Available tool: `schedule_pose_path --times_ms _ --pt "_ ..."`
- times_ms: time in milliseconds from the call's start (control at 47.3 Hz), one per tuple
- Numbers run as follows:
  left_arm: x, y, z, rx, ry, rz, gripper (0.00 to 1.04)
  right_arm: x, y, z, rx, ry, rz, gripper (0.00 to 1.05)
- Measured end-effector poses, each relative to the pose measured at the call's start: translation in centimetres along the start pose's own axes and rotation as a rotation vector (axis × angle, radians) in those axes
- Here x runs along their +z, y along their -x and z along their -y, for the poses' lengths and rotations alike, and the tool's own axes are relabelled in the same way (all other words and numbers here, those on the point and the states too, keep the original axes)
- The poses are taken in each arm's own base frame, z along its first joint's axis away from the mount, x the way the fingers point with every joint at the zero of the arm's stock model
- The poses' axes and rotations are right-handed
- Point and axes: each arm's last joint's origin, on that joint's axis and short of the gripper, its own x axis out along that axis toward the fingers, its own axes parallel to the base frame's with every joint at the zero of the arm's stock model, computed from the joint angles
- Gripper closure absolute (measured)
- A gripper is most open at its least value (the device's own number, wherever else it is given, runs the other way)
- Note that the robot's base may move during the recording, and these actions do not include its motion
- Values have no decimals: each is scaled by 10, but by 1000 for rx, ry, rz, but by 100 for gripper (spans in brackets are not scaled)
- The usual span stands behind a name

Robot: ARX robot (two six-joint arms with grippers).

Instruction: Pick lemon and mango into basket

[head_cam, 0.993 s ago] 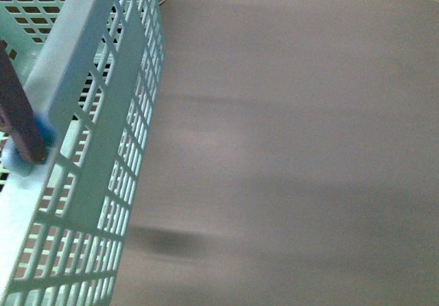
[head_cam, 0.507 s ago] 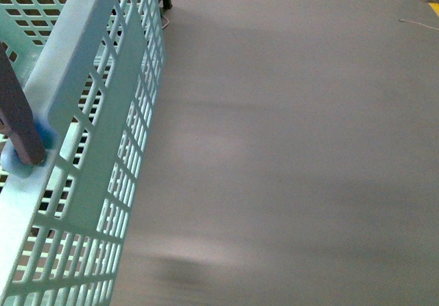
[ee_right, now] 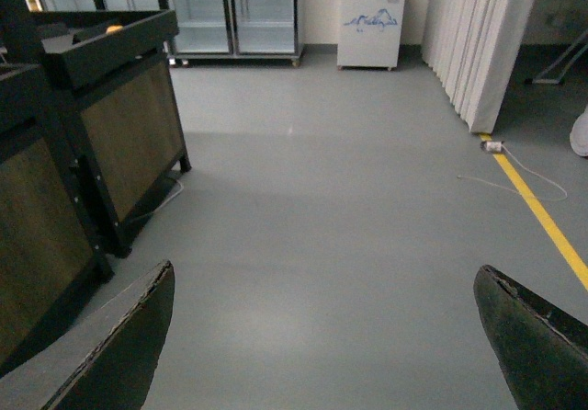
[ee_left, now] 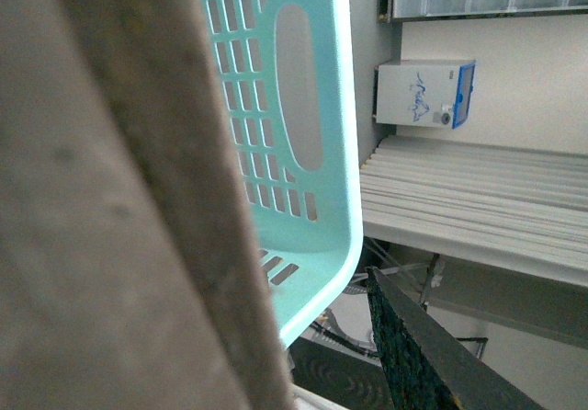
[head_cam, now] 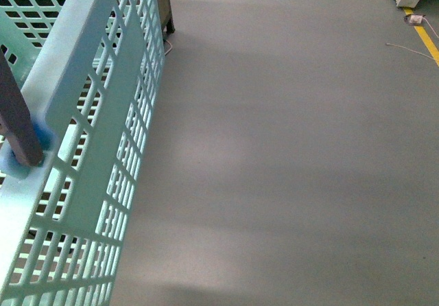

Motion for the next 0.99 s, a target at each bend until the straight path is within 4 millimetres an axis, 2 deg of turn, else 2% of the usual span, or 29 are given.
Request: schedule_pose_path --times_ms 993 --pt "0 0 1 -2 0 0 76 0 0 0 0 0 0 9"
